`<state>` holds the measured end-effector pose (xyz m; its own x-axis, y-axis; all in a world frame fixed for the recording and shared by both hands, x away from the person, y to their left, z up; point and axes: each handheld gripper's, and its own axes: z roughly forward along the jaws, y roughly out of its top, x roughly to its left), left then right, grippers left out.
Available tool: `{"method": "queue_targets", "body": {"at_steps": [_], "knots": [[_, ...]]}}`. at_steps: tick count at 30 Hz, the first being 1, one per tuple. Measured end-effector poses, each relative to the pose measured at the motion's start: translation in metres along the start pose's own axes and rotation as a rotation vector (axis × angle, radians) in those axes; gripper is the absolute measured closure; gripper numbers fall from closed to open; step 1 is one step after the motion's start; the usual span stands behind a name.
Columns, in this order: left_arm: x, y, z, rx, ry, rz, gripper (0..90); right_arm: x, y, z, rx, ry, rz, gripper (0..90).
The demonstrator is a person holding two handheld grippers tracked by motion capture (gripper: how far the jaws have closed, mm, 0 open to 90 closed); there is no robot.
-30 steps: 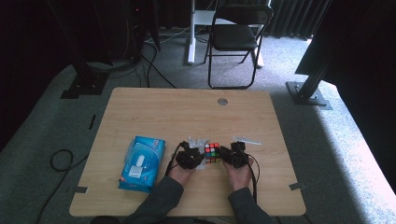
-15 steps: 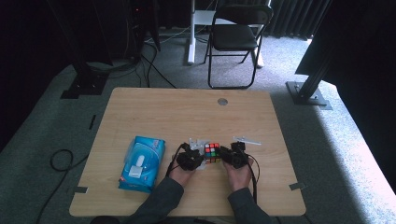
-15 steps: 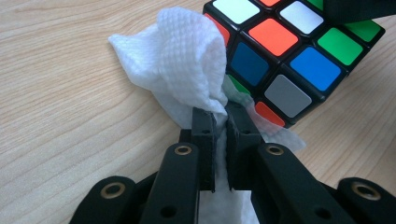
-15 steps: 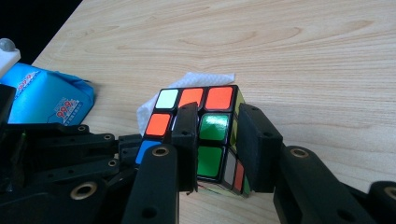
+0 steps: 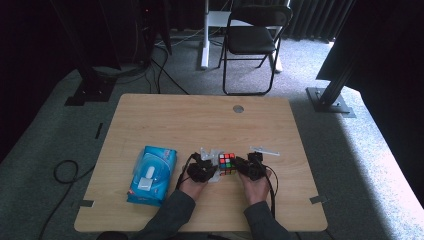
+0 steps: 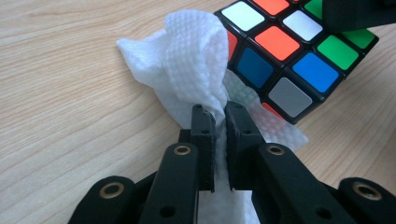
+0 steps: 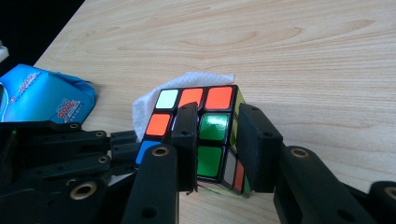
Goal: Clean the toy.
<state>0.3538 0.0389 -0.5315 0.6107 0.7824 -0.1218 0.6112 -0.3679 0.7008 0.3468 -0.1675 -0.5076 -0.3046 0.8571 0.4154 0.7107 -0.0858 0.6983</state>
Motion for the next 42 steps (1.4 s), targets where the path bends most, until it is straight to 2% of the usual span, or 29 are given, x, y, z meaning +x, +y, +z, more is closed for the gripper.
{"method": "queue_targets", "body": {"at_steps": [8, 17, 23, 42], "knots": [[0.001, 0.003, -0.012, -0.037, -0.016, -0.007, 83.1, 0.0, 0.0, 0.0, -0.001, 0.0, 0.0, 69.5], [-0.005, 0.009, -0.023, -0.073, -0.046, 0.0, 83.2, 0.0, 0.0, 0.0, 0.002, -0.001, -0.002, 69.5], [-0.011, 0.011, -0.025, -0.074, -0.058, 0.016, 83.1, 0.0, 0.0, 0.0, 0.001, 0.0, -0.003, 69.5], [-0.011, 0.009, -0.022, -0.061, -0.046, 0.027, 83.2, 0.0, 0.0, 0.0, -0.001, 0.001, -0.001, 69.5]]}}
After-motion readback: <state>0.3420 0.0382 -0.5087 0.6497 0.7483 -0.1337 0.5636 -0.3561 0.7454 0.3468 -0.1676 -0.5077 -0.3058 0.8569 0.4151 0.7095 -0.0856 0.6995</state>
